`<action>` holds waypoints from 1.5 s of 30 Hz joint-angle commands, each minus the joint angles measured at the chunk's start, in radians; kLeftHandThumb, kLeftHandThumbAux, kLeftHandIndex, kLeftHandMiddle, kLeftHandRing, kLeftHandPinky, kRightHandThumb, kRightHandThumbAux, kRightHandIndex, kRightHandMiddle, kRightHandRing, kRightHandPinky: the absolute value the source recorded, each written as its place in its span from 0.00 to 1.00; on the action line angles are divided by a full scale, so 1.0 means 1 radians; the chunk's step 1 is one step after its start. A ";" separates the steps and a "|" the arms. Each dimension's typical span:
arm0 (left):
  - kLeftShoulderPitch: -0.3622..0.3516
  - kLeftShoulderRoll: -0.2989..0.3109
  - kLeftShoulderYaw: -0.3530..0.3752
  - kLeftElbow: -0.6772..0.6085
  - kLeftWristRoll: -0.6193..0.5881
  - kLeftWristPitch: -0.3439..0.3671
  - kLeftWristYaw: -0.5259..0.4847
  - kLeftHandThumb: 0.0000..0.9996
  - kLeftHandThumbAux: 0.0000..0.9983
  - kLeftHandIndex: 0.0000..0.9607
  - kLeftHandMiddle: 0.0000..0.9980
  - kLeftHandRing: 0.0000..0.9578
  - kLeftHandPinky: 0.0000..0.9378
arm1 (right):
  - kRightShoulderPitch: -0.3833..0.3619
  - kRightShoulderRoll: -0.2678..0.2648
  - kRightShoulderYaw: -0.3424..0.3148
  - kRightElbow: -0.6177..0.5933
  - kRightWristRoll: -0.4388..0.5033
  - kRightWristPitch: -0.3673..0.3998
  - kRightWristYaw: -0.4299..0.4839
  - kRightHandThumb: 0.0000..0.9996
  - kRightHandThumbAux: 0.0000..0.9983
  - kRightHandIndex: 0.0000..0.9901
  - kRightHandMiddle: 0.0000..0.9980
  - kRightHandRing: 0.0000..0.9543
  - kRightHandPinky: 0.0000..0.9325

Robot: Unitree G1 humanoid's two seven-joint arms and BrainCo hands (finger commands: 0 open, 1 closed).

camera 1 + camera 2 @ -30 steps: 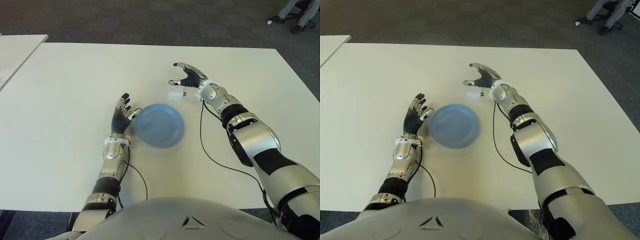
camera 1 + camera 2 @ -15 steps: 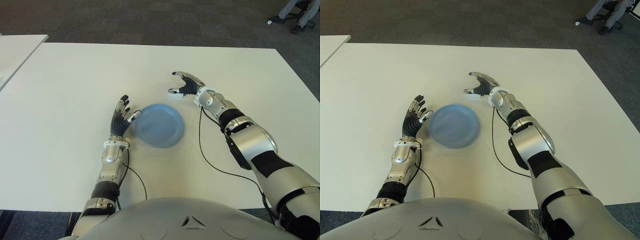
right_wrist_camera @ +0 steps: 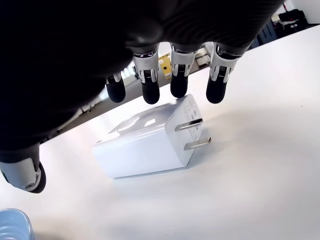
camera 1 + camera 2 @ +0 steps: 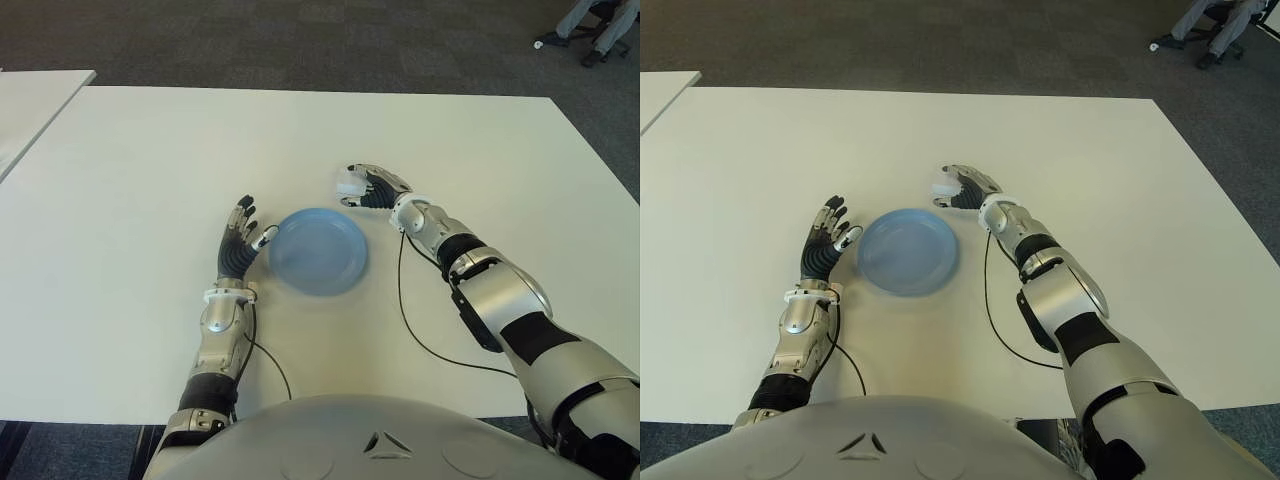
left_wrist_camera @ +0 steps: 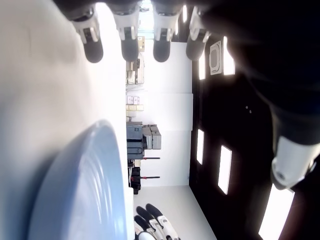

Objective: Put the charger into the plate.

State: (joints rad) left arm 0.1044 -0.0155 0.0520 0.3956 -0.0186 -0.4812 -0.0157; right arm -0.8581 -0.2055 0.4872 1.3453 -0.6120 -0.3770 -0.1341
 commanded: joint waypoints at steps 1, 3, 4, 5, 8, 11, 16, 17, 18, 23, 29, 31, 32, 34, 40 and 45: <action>0.048 -0.002 -0.015 -0.017 -0.003 0.038 -0.016 0.00 0.57 0.00 0.07 0.07 0.07 | 0.043 0.005 0.013 0.019 -0.019 0.027 0.018 0.34 0.47 0.00 0.00 0.00 0.05; 0.055 -0.001 -0.017 -0.028 -0.005 0.041 -0.017 0.00 0.56 0.00 0.07 0.07 0.07 | 0.045 0.005 0.014 0.020 -0.018 0.029 0.019 0.33 0.48 0.00 0.00 0.00 0.05; 0.058 0.000 -0.018 -0.033 -0.006 0.042 -0.018 0.00 0.56 0.00 0.07 0.07 0.07 | 0.046 0.005 0.015 0.020 -0.018 0.031 0.020 0.33 0.48 0.00 0.00 0.00 0.05; 0.061 0.000 -0.019 -0.039 -0.008 0.044 -0.018 0.00 0.56 0.00 0.07 0.07 0.08 | 0.046 0.005 0.016 0.020 -0.019 0.032 0.020 0.32 0.49 0.00 0.00 0.00 0.05; 0.068 0.003 -0.021 -0.051 -0.013 0.048 -0.022 0.00 0.55 0.00 0.07 0.07 0.08 | 0.052 0.005 0.020 0.021 -0.021 0.038 0.021 0.29 0.52 0.00 0.00 0.00 0.05; 0.070 0.005 -0.020 -0.058 -0.018 0.052 -0.026 0.00 0.55 0.00 0.08 0.07 0.09 | 0.058 0.003 0.023 0.022 -0.022 0.042 0.023 0.25 0.56 0.00 0.00 0.00 0.05; 0.067 0.009 -0.018 -0.060 -0.028 0.056 -0.037 0.00 0.55 0.00 0.08 0.08 0.09 | 0.065 -0.005 0.035 0.024 -0.032 0.045 0.021 0.17 0.63 0.00 0.01 0.02 0.08; 0.067 0.009 -0.018 -0.060 -0.029 0.057 -0.039 0.00 0.55 0.00 0.08 0.08 0.09 | 0.066 -0.007 0.038 0.025 -0.035 0.045 0.020 0.14 0.65 0.00 0.02 0.03 0.09; 0.065 0.010 -0.017 -0.058 -0.030 0.057 -0.040 0.00 0.55 0.00 0.08 0.08 0.09 | 0.066 -0.009 0.043 0.025 -0.041 0.045 0.018 0.12 0.66 0.00 0.02 0.04 0.10; 0.061 0.012 -0.016 -0.052 -0.035 0.059 -0.046 0.00 0.55 0.00 0.08 0.08 0.09 | 0.066 -0.032 0.070 0.023 -0.065 0.036 0.015 0.03 0.71 0.00 0.05 0.07 0.14; 0.055 0.014 -0.014 -0.043 -0.042 0.057 -0.051 0.00 0.55 0.01 0.09 0.09 0.10 | 0.066 -0.075 0.109 0.009 -0.100 -0.002 0.016 0.00 0.72 0.00 0.09 0.12 0.20; 0.052 0.015 -0.013 -0.039 -0.044 0.055 -0.051 0.00 0.55 0.01 0.09 0.09 0.10 | 0.063 -0.097 0.131 0.003 -0.120 -0.024 0.014 0.00 0.73 0.00 0.10 0.14 0.22; 0.051 0.015 -0.013 -0.038 -0.044 0.055 -0.051 0.00 0.55 0.01 0.09 0.09 0.10 | 0.058 -0.107 0.148 0.002 -0.137 -0.032 0.015 0.00 0.73 0.00 0.11 0.15 0.23; 0.052 0.016 -0.014 -0.038 -0.045 0.055 -0.051 0.00 0.55 0.01 0.09 0.09 0.09 | 0.052 -0.119 0.171 0.002 -0.159 -0.042 0.016 0.00 0.73 0.00 0.12 0.18 0.25; 0.045 0.017 -0.013 -0.024 -0.048 0.054 -0.051 0.00 0.55 0.01 0.09 0.08 0.08 | 0.033 -0.172 0.250 0.000 -0.230 -0.080 0.008 0.00 0.74 0.01 0.20 0.27 0.36; 0.037 0.016 -0.012 -0.009 -0.048 0.047 -0.049 0.00 0.54 0.01 0.10 0.09 0.09 | 0.013 -0.235 0.331 -0.008 -0.304 -0.137 -0.022 0.00 0.75 0.00 0.24 0.29 0.28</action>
State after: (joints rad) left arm 0.1374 -0.0035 0.0335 0.3503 -0.0611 -0.4486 -0.0508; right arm -0.8992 -0.4083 0.7479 1.3108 -0.8362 -0.4823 -0.1894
